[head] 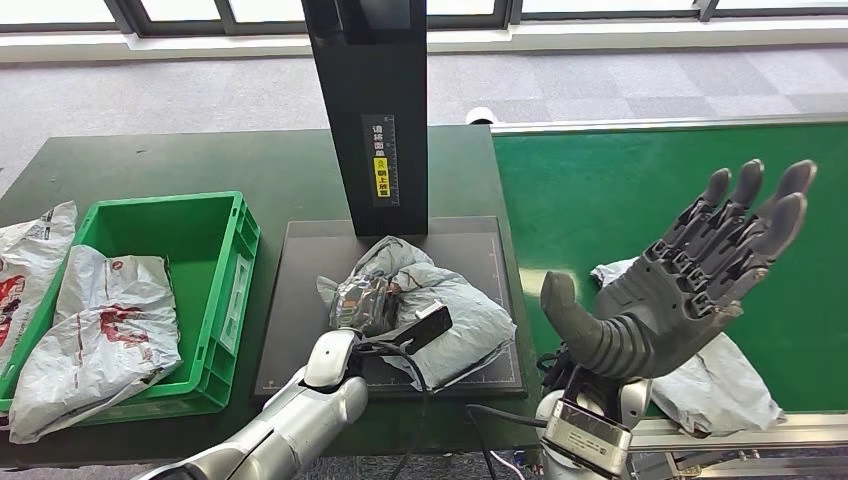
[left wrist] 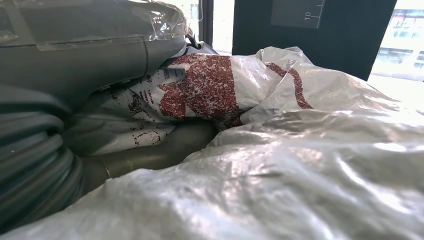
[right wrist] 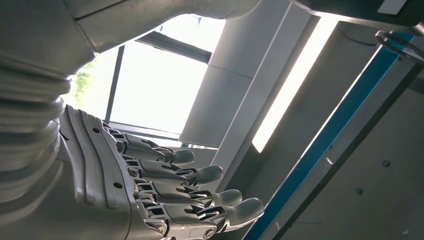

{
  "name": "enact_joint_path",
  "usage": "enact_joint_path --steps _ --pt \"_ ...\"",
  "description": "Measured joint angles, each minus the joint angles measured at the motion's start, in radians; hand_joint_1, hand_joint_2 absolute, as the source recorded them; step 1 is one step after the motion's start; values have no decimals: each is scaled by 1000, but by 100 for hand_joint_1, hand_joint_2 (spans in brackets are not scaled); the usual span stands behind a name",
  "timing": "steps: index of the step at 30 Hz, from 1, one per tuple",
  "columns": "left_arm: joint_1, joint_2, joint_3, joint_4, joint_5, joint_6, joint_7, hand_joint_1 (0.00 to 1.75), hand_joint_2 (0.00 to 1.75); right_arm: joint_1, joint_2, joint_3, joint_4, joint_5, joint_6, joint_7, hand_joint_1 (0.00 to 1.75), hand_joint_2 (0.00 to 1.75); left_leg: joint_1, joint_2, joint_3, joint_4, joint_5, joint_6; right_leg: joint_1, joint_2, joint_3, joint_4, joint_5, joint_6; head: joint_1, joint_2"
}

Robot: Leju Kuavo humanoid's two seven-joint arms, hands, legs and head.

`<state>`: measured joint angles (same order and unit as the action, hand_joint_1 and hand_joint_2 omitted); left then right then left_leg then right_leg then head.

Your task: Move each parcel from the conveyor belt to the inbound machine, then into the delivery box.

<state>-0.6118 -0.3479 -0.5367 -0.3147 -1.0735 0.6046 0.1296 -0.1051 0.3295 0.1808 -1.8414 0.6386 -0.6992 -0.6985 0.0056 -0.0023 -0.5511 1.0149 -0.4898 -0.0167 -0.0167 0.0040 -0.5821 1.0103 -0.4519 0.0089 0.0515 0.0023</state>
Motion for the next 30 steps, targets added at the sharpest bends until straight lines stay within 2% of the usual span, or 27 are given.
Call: enact_joint_path --steps 30 --pt "7 -2 1 -3 -19 8 -15 175 175 0 0 0 0 -1 0 0 0 175 0 0 2 0 0 0 0 0 0 0 0 0 0 0"
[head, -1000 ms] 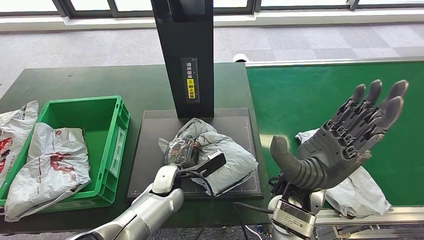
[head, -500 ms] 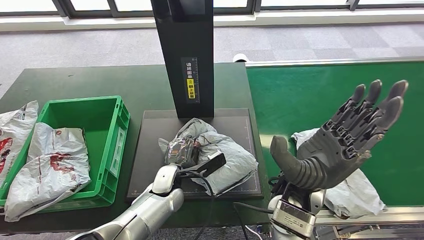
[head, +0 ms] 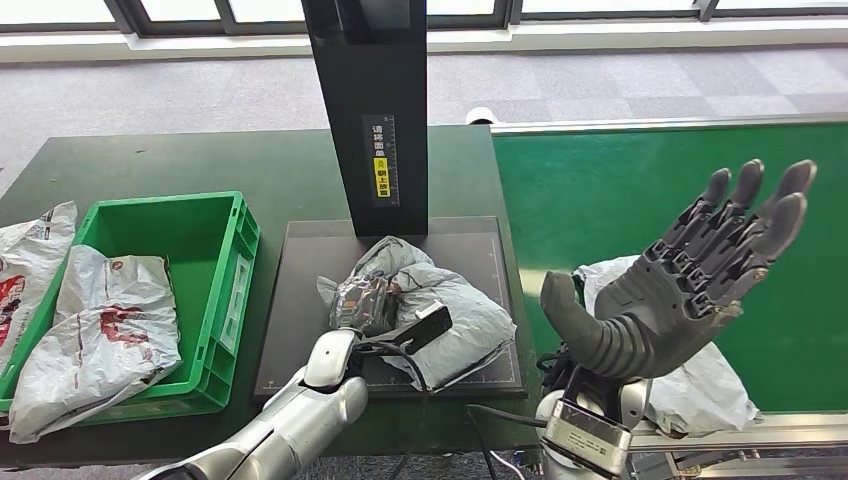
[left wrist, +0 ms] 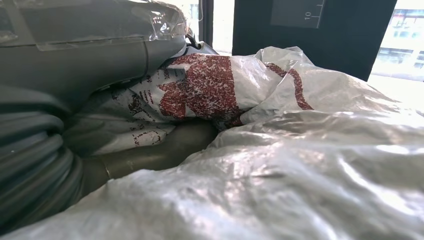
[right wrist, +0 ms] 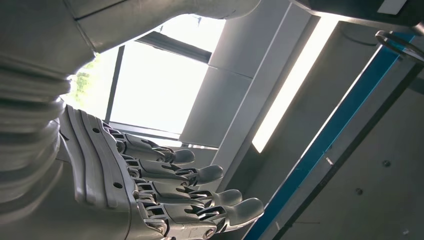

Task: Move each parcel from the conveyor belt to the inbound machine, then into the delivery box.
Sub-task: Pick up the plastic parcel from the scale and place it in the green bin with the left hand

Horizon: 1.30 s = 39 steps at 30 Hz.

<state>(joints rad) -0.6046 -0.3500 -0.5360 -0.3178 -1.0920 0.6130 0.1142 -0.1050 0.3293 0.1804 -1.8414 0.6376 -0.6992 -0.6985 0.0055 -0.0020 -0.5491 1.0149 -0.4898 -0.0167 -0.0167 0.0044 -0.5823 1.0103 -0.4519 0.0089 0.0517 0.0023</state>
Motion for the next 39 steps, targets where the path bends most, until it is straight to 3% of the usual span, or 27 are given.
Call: enact_joint_path --steps 3,6,9,12,17,24,39 --pt "105 1 60 -163 -142 53 -160 175 175 7 0 -25 -1 -9 -1 0 0 175 -1 2 4 0 1 0 0 2 -3 0 1 0 0 0" --pt "227 2 236 -444 -228 80 -318 175 175 17 0 -65 -3 -16 -1 1 0 175 -1 4 -3 1 3 0 0 5 -12 1 4 0 0 0" --pt "262 -3 387 -599 -221 87 -333 175 175 23 0 -80 -3 -17 -1 0 0 175 -1 12 -6 0 0 -1 0 12 -15 1 4 -1 -1 0" --pt "286 -2 470 -690 -216 89 -333 175 175 26 0 -91 -4 -17 -1 0 0 175 0 7 -5 1 2 -1 1 7 -16 1 4 -1 0 0" --pt "314 -4 527 -755 -198 89 -345 175 175 27 0 -97 -5 -17 -1 0 0 175 0 3 -7 1 4 -2 2 3 -16 1 4 -1 0 0" --pt "314 -7 543 -743 -97 89 -397 175 175 27 0 -98 -5 -17 -1 0 0 175 0 2 -9 1 4 -2 1 3 -17 1 4 -1 0 0" --pt "317 -9 605 -781 -164 89 -408 175 175 30 0 -104 -5 -18 -1 0 0 175 0 2 -9 1 4 -2 1 3 -18 1 4 -1 0 0"
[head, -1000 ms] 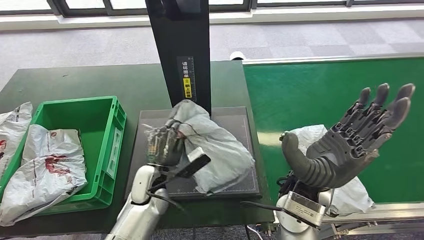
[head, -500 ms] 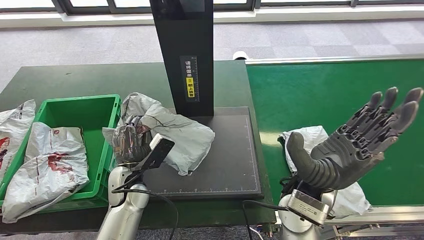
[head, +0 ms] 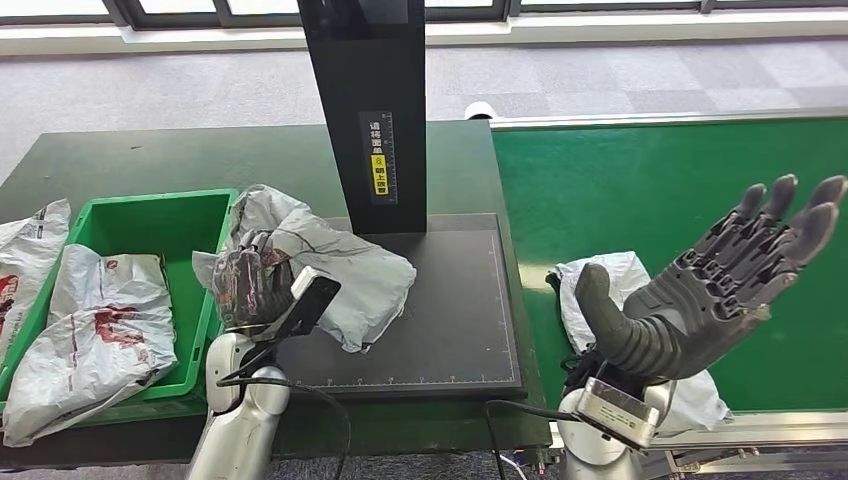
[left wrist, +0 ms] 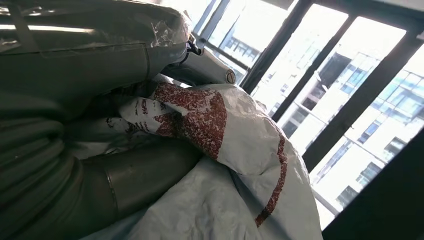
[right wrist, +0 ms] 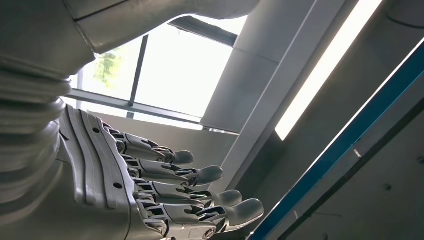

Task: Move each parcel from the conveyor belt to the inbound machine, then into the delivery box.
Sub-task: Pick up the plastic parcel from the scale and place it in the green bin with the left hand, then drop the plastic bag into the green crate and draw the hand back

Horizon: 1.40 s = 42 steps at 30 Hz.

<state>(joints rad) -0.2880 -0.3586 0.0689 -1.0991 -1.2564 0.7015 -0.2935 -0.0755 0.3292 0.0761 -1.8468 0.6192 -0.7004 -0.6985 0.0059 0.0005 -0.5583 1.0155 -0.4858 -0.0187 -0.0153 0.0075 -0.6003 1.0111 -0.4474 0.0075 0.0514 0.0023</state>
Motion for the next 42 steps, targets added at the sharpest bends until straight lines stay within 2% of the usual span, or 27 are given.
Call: enact_joint_path --steps 6,11,42 --pt "-1 0 89 -124 -52 0 -1 175 175 6 0 -3 -10 -1 0 0 0 175 0 0 0 0 0 0 0 0 0 0 0 0 0 0" --pt "-1 0 115 -164 -55 0 -1 175 175 6 0 -5 -14 -2 0 0 0 175 0 0 0 0 0 0 0 0 0 0 0 0 0 0" --pt "0 0 128 -191 -56 0 -2 175 175 7 0 -7 -14 -2 0 0 0 175 0 0 0 0 0 0 0 0 0 0 0 0 0 0"
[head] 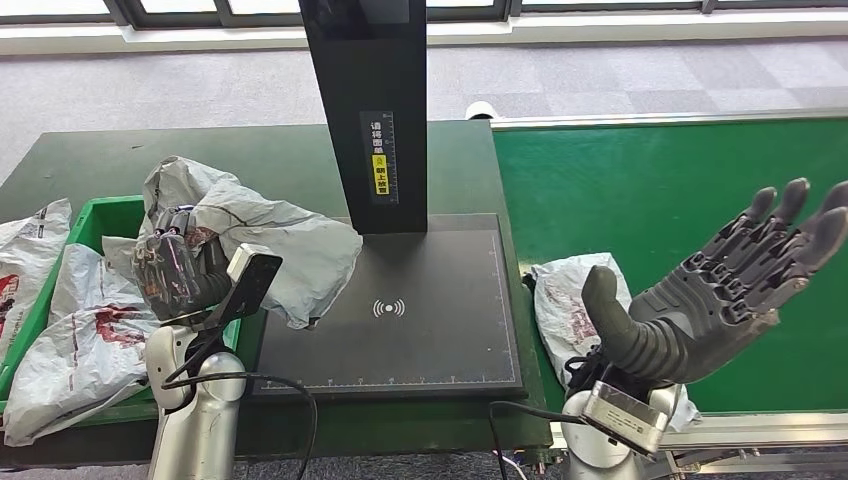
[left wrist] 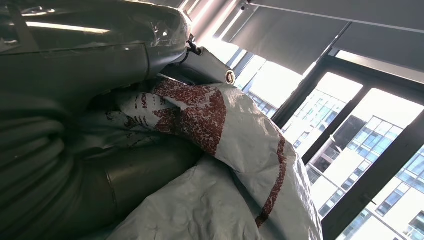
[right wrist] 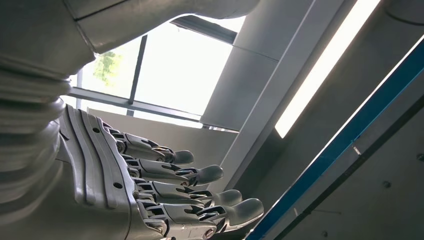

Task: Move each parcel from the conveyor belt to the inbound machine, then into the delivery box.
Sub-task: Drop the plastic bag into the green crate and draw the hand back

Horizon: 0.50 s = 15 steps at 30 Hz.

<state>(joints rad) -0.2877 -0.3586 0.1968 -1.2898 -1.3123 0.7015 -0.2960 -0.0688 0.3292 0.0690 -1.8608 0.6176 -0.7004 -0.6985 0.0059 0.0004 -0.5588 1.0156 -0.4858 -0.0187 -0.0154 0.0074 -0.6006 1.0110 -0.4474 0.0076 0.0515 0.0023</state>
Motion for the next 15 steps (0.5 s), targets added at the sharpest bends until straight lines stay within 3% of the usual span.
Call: enact_joint_path --steps 15 --pt "0 0 0 0 0 0 0 175 175 0 0 0 0 0 0 0 0 175 0 0 0 0 0 0 0 0 0 0 0 0 0 0"
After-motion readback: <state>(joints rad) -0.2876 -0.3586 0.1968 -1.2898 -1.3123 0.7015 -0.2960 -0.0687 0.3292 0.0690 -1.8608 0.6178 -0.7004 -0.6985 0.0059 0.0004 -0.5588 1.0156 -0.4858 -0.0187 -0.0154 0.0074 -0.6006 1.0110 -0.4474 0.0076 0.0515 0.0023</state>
